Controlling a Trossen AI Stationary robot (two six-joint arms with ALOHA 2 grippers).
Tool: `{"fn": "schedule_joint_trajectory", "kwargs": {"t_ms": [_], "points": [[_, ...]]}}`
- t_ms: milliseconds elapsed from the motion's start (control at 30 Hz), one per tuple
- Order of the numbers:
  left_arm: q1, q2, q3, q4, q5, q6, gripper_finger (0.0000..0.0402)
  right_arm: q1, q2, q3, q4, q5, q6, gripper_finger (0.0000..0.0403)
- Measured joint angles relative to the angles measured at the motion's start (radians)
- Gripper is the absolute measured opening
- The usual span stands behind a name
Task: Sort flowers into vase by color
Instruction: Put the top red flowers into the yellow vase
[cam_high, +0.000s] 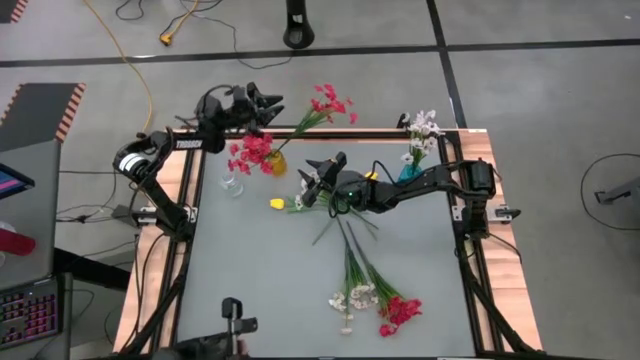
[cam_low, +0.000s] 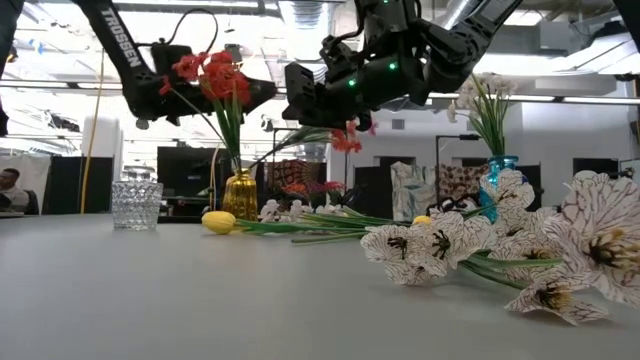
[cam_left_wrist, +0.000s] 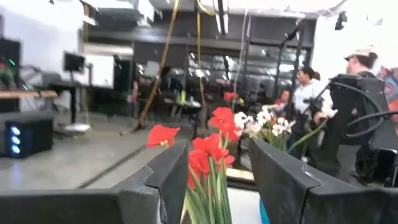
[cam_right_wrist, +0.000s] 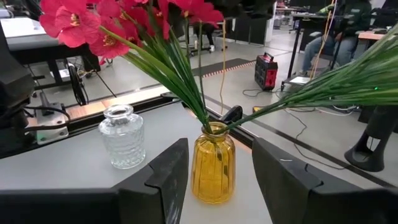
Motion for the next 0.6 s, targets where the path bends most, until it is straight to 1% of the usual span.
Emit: {"fn": "schedule_joint_trajectory", "kwargs": {"t_ms": [133, 233, 367, 467, 600], "points": [[0.000, 0.000, 0.092, -0.170, 0.060, 0.003, 0.0147, 0.000, 0.000, 0.000, 0.000, 0.000, 0.000, 0.0203], [0.000, 0.000, 0.140, -0.261, 0.098, 0.012, 0.0141, 0.000, 0.000, 0.000, 0.000, 0.000, 0.000, 0.0203], [0.006, 0.000, 0.166, -0.291, 0.099, 0.048, 0.0139, 0.000, -0.001, 0.000, 0.000, 0.000, 0.000, 0.0203], [0.021, 0.000, 0.192, -0.294, 0.101, 0.019, 0.0139, 0.000, -0.001, 0.000, 0.000, 0.000, 0.000, 0.0203], [0.031, 0.000, 0.268, -0.386, 0.159, -0.027, 0.0138, 0.000, -0.001, 0.000, 0.000, 0.000, 0.000, 0.0203]]}}
